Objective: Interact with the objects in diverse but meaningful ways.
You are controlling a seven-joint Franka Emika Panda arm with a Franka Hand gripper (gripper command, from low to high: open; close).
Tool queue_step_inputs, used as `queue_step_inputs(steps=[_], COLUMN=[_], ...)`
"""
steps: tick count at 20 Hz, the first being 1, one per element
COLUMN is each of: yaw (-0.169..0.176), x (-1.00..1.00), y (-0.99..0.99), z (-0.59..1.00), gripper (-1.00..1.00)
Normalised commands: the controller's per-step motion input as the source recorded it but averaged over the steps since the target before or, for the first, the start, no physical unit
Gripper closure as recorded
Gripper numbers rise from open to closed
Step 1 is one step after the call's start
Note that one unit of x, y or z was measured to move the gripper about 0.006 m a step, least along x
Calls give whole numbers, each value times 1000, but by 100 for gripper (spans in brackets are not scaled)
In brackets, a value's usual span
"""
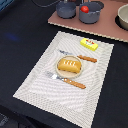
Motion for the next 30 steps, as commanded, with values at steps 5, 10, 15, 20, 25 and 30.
queue_step_inputs(steps=[5,10,15,20,25,30], yaw=[0,0,0,0,0,1], x=[0,0,0,-17,-34,0], y=[69,73,90,106,147,259], z=[-221,-251,-212,-182,-106,123], gripper=[100,100,100,100,-100,-100])
